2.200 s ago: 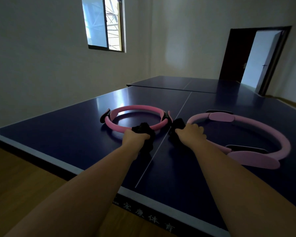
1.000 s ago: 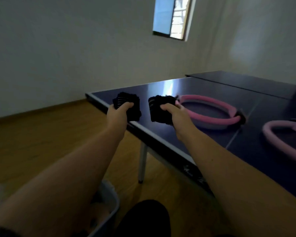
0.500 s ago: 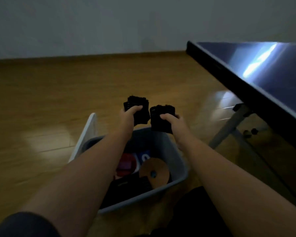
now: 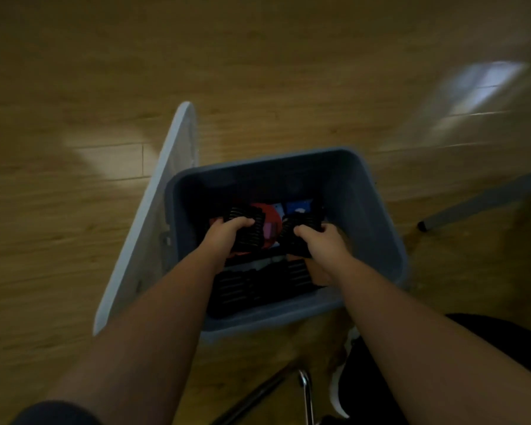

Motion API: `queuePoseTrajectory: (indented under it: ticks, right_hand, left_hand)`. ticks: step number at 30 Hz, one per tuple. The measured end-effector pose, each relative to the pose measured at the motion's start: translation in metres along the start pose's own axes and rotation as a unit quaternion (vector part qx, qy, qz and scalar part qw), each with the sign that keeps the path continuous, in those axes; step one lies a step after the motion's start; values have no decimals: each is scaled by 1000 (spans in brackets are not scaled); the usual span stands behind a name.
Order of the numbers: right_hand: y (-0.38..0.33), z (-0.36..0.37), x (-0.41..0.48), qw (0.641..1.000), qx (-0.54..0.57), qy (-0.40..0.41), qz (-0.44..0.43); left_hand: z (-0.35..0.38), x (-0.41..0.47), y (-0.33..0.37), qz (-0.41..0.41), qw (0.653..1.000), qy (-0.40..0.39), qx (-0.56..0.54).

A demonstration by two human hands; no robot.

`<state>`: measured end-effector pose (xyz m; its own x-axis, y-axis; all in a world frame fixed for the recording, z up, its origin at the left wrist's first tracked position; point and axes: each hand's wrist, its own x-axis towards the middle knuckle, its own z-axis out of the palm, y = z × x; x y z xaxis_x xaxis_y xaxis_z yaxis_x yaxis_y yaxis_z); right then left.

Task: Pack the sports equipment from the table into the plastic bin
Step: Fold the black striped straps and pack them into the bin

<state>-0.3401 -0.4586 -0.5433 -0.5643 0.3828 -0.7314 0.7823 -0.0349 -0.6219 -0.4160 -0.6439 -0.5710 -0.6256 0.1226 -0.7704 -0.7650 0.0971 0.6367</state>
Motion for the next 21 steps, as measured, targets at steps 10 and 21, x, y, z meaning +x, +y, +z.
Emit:
queuePoseTrajectory:
  ticks: [10, 21]
  right_hand:
    - [69, 13, 65, 964, -259, -63, 7]
    - [120, 17, 97, 923, -373, -96, -7]
  left_hand:
    - [12, 47, -94, -86, 989, -33, 113]
    - [26, 48, -132, -26, 863, -46, 503]
